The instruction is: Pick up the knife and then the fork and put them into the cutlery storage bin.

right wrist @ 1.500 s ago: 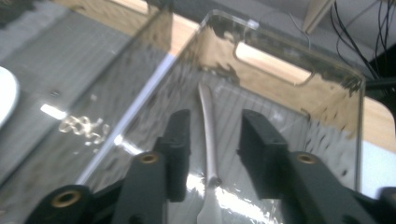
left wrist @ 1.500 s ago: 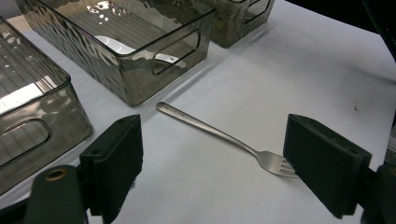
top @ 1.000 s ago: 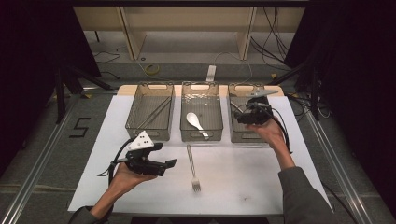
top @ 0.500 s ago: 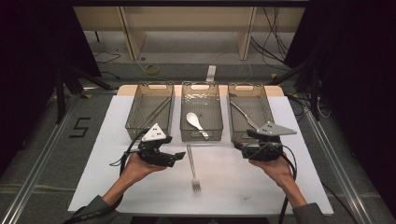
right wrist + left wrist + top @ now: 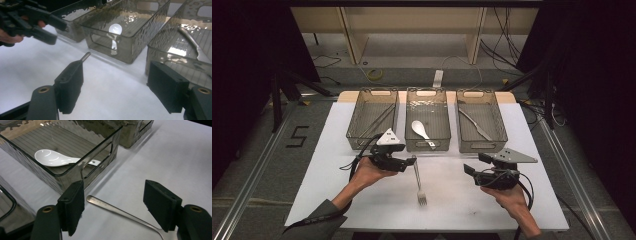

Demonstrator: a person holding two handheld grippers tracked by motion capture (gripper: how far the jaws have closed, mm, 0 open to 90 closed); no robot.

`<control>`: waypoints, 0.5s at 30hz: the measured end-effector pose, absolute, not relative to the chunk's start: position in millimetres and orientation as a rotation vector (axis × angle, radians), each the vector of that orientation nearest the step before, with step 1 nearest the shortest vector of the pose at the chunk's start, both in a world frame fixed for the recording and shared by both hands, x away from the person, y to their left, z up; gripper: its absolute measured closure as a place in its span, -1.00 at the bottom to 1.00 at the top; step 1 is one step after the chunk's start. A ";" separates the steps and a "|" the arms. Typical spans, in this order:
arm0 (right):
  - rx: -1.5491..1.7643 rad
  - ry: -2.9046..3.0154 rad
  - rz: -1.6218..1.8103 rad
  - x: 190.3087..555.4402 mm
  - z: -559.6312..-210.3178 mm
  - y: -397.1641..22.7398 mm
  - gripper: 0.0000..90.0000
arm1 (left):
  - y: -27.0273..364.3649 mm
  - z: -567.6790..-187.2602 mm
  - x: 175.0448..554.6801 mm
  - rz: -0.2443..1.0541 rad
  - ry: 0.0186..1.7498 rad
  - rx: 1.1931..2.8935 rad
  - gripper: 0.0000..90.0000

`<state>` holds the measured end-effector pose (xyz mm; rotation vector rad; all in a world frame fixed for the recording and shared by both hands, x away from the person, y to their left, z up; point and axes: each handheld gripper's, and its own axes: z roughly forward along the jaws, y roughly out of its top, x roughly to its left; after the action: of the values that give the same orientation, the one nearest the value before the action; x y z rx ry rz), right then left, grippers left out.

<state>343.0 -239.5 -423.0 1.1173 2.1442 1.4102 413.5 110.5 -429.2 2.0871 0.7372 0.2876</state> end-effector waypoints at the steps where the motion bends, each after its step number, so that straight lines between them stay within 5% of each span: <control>1: 1.117 2.148 1.411 341.0 -423.3 -239.1 -0.36 | 109.5 -429.8 414.6 0.285 0.736 2.086 -0.23; 15: 1.112 2.170 1.408 327.8 -427.3 -238.4 -0.40 | 102.6 -433.4 429.9 0.278 0.739 2.132 0.32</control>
<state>327.8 -238.4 -427.3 1.1124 2.1701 1.4085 429.9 102.6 -433.4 2.1318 0.7392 0.2777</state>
